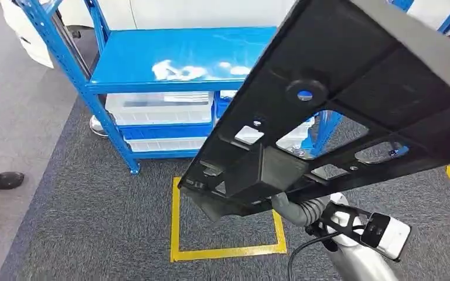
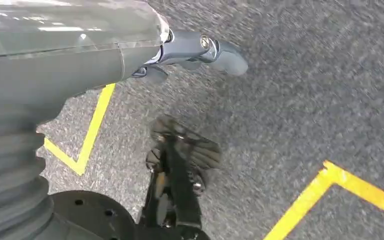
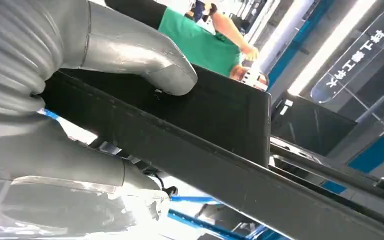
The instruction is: Take the parts from the cabinet and place them on the table.
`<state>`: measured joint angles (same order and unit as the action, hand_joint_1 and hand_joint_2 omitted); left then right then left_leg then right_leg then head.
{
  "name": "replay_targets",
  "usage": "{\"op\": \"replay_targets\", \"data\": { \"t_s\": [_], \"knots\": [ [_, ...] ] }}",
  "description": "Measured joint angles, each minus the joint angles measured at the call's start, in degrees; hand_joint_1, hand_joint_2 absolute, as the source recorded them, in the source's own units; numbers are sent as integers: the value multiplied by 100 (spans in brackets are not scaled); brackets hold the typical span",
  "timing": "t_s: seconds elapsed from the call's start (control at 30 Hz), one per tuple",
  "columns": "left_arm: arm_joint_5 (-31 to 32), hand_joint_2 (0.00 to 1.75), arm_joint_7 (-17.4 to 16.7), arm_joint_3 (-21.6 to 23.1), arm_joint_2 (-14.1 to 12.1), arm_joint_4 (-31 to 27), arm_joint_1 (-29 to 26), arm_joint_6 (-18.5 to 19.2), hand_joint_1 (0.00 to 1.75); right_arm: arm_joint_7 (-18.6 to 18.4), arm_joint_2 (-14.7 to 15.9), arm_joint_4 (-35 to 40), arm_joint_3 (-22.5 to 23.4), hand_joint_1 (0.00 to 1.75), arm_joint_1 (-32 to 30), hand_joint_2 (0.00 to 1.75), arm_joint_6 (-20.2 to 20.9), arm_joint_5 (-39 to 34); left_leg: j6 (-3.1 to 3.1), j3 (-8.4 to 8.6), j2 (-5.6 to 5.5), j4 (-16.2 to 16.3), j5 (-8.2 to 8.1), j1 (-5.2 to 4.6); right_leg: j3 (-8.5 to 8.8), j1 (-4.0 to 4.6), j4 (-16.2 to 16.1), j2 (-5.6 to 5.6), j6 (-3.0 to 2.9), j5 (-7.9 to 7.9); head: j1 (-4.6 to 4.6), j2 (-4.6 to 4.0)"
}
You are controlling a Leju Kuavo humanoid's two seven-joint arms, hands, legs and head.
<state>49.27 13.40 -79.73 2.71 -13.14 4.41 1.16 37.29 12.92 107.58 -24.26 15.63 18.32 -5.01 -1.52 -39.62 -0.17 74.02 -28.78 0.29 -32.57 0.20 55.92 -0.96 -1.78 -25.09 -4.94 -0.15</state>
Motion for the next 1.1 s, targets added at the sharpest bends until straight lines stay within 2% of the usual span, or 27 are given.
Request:
{"op": "replay_targets", "data": {
  "t_s": [0.03,0.07,0.1,0.13,0.17,0.23,0.27,0.3,0.33,0.4,0.43,0.47,0.5,0.57,0.6,0.63,0.67,0.77,0.8,0.83,0.9,0.93,0.97,1.0,1.03,1.07,1.1],
  "knots": [
    [0,175,6,-11,0,0,-1,0,0,0,0,0,-4,175,0,175,-2,7,3,241,-1,-321,233,5,-58,-4,24,0,13,29,0,2],
    [0,175,17,-13,2,0,1,2,0,0,0,2,-9,175,-1,175,-11,17,16,589,-5,-830,354,6,-100,-7,58,2,32,51,0,0],
    [0,175,28,-17,7,0,4,2,0,0,0,4,-18,175,-2,175,-33,20,43,919,-19,-1362,221,7,-135,-8,80,1,52,63,0,2],
    [2,175,35,-24,7,0,5,2,0,0,0,13,-24,175,-1,175,-50,26,73,1141,-25,-1698,98,-27,-156,12,110,-2,77,81,0,0],
    [7,175,37,-33,7,0,5,4,0,0,0,17,-28,175,-9,175,-59,35,99,1170,-24,-1770,57,-29,-167,11,115,-1,119,114,0,2],
    [15,175,39,-41,9,0,11,4,0,0,0,33,-35,175,-40,175,-63,61,132,1141,-21,-1789,56,-34,-196,4,115,1,177,166,0,2],
    [24,175,37,-41,28,0,5,7,0,0,0,57,-39,175,-65,175,-66,74,215,1156,-12,-1862,111,28,-233,24,141,10,200,141,0,0],
    [33,175,35,-41,37,0,8,11,0,0,0,72,-39,175,-82,175,-66,83,253,1134,-2,-1863,140,18,-295,0,267,37,225,4,0,2],
    [35,175,35,-41,37,0,14,13,0,0,0,96,-42,175,-86,175,-66,85,293,1104,7,-1861,164,17,-447,-5,614,47,241,-236,0,0],
    [39,175,33,-41,37,0,20,15,0,0,-9,103,-44,175,-124,175,-66,85,317,1057,16,-1856,195,-4,-832,-41,1541,54,275,-671,0,0],
    [39,175,33,-44,37,0,19,13,0,0,-9,103,-44,175,-159,175,-63,85,319,1031,17,-1846,207,-10,-974,-58,1914,54,287,-783,0,0],
    [39,175,31,-46,37,0,17,13,0,0,-9,103,-46,175,-188,175,-63,85,314,1012,16,-1829,211,-12,-986,-68,2004,54,294,-752,0,0],
    [39,175,26,-48,39,0,15,9,0,0,-9,103,-50,175,-196,175,-63,85,310,996,15,-1803,212,-12,-853,-78,1815,54,295,-608,0,0],
    [37,175,24,-48,57,0,25,4,0,0,-9,103,-57,175,-195,175,-68,85,293,984,56,-1749,193,-11,-310,-92,878,9,276,-152,0,2],
    [37,175,28,-48,70,0,29,4,0,0,-9,103,-59,175,-192,175,-77,72,272,984,64,-1728,176,-22,-58,-83,401,-177,251,-34,0,2],
    [35,175,37,-50,74,0,27,4,0,0,-9,98,-63,175,-185,175,-105,50,241,966,71,-1701,161,-73,-15,4,281,-324,236,-117,2,2],
    [33,175,41,-52,81,0,17,4,0,0,-9,101,-68,175,-175,175,-142,9,214,925,101,-1680,165,-74,-28,-16,249,-268,169,-125,-2,0],
    [31,175,44,-55,83,0,14,4,0,0,13,109,-70,175,-187,175,-205,-81,127,926,268,-1674,147,-76,-90,-18,230,-96,76,-76,0,0],
    [31,175,41,-55,83,0,19,0,0,0,46,137,-70,175,-198,175,-203,-92,87,890,200,-1575,39,-51,-78,-38,203,-79,31,-46,0,0],
    [33,175,30,-55,92,0,22,0,0,0,81,179,-68,175,-199,175,-192,-92,67,779,131,-1312,-163,-54,-90,-38,202,-29,12,-34,0,2],
    [46,175,-5,-57,96,0,21,-15,0,0,123,265,-61,175,-241,175,-155,-39,46,361,75,-367,-643,-38,-121,-19,207,56,-22,-15,0,0],
    [48,175,-11,-55,96,0,20,-37,0,0,127,313,-61,175,-280,175,-155,11,44,185,71,22,-773,-38,-139,-7,215,102,-32,-6,0,0],
    [48,175,-18,-57,96,0,16,-57,0,0,129,370,-59,175,-320,175,-155,57,45,112,70,181,-761,-37,-154,0,228,155,-32,0,0,2],
    [48,175,-13,-57,94,0,17,-66,0,0,129,445,-59,175,-350,175,-175,118,61,185,66,45,-616,-38,-164,5,244,213,-29,5,0,0],
    [46,175,4,-57,94,0,21,-79,0,0,129,516,-59,175,-364,175,-201,162,85,384,50,-344,-376,-37,-168,8,262,276,-25,7,0,0],
    [46,175,35,-57,90,0,25,-83,0,0,129,592,-59,175,-366,175,-242,203,112,662,-24,-883,-102,-37,-169,8,281,340,-21,9,0,0],
    [37,175,66,-57,79,0,28,-83,0,0,129,654,-59,175,-367,175,-293,236,141,918,-229,-1392,100,-31,-174,4,294,397,-10,15,0,2]
  ]
}}
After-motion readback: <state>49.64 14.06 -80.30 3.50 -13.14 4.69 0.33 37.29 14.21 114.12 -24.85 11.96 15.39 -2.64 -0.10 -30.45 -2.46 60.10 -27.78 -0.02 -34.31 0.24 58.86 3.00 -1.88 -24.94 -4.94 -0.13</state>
